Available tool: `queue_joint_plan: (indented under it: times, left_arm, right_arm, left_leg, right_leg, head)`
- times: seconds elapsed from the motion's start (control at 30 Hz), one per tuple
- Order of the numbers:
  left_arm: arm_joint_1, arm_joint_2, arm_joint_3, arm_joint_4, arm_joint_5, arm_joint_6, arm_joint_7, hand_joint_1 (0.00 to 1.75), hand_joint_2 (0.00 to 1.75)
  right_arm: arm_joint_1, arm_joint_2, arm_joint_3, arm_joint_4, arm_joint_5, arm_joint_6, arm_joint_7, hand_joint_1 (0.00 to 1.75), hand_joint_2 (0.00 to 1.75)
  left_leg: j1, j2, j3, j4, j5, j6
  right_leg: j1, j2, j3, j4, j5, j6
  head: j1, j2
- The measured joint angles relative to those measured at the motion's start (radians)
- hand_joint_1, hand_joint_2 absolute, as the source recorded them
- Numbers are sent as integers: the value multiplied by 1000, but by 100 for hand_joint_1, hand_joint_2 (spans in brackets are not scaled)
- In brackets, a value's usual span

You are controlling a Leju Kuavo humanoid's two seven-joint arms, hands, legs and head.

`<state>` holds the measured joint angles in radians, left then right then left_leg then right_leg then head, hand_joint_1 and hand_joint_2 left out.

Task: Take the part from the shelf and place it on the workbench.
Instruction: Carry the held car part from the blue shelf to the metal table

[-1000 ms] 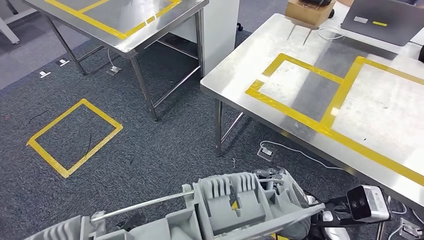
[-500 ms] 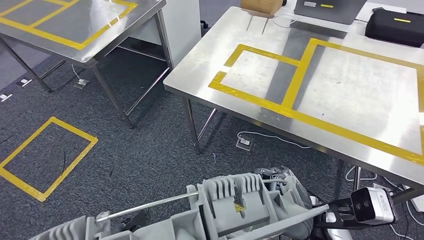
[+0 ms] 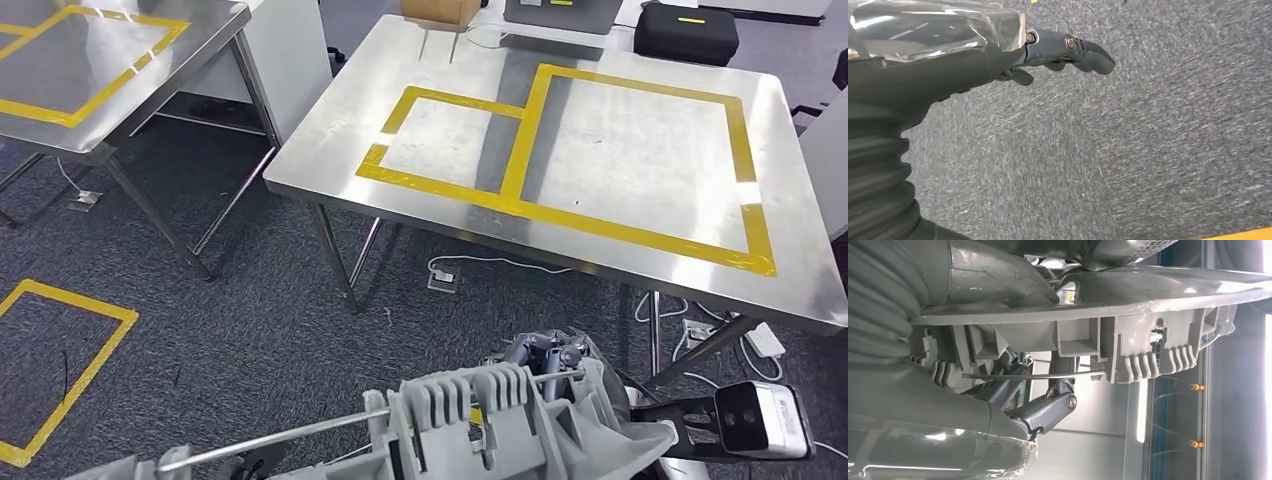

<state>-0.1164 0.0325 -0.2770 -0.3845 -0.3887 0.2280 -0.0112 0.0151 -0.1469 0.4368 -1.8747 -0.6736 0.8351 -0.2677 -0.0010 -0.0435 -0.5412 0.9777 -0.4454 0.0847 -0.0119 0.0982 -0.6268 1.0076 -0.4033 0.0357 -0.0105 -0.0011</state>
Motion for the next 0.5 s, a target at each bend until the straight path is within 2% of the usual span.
queue_joint_plan:
  times: [0.07, 0.1, 0.13, 0.17, 0.2, 0.23, 0.27, 0.3, 0.33, 0.37, 0.43, 0.5]
  left_arm:
    - [0, -6, 0, 1, 1, -7, -1, 0, 175]
    - [0, -8, 0, 3, 1, -11, -2, 0, 175]
    - [1, -11, 0, 5, 2, -15, -2, 0, 175]
    - [1, -12, 0, 7, 3, -17, -3, 0, 175]
    - [1, -14, 0, 10, 3, -19, -4, 0, 175]
    - [1, -16, 0, 11, 4, -22, -5, 0, 175]
    - [0, -18, 0, 12, 5, -25, -7, 0, 175]
    - [-1, -19, 0, 13, 6, -27, -9, 0, 175]
    - [-2, -20, 0, 13, 6, -29, -11, 0, 175]
    - [-3, -20, 0, 14, 7, -31, -13, 0, 175]
    - [-3, -21, 0, 15, 9, -35, -16, 0, 175]
    - [-3, -22, 0, 15, 11, -36, -18, 0, 175]
  right_arm:
    - [-14, -1, 2, 1, -5, 1, 6, 175, 175]
    - [-20, -2, 3, 2, -9, 1, 9, 175, 175]
    - [-23, -3, 3, 3, -13, 1, 12, 175, 175]
    - [-25, -4, 5, 5, -19, 1, 15, 175, 175]
    - [-27, -4, 6, 8, -25, 0, 19, 175, 175]
    - [-29, -4, 8, 10, -31, -3, 24, 175, 175]
    - [-32, -3, 10, 11, -36, -10, 32, 175, 175]
    - [-32, -1, 13, 11, -39, -19, 40, 175, 175]
    - [-31, 3, 16, 10, -40, -30, 49, 175, 175]
    - [-29, 8, 19, 8, -39, -40, 56, 175, 175]
    - [-25, 14, 27, 4, -37, -50, 64, 175, 175]
    - [-24, 20, 32, 2, -36, -52, 68, 175, 175]
  left_leg:
    - [3, 28, 5, -18, 12, -6]
    - [3, 43, 2, -19, 13, -6]
    - [3, 58, -1, -19, 14, -7]
    - [4, 71, -4, -18, 15, -9]
    - [5, 81, -6, -17, 15, -12]
    - [6, 89, -8, -14, 14, -17]
    - [6, 96, -9, -9, 12, -23]
    - [6, 100, -13, -2, 9, -30]
    - [5, 104, -16, 4, 6, -37]
    - [4, 106, -19, 10, 4, -44]
    - [6, 107, -22, 14, 5, -55]
    - [12, 92, -32, 33, -10, -66]
  right_leg:
    - [0, -62, -46, 91, -48, -2]
    - [-3, -78, -78, 159, -79, -2]
    - [-7, -84, -104, 219, -102, 2]
    - [-12, -87, -116, 251, -112, 10]
    - [-17, -90, -106, 243, -107, 22]
    - [-22, -95, -72, 192, -89, 35]
    - [-26, -102, -25, 113, -68, 45]
    - [-26, -107, 18, 46, -51, 48]
    - [-24, -110, 46, 0, -41, 43]
    - [-21, -111, 58, -19, -38, 33]
    - [-17, -106, 54, -16, -36, 13]
    - [-20, -103, 53, -18, -32, 0]
  head:
    - [4, 0]
    - [6, 0]
    - [6, 0]
    - [6, 0]
    - [6, 0]
    - [6, 0]
    - [6, 0]
    - [6, 0]
    - [6, 0]
    - [6, 0]
    - [5, 0]
    - [4, 0]
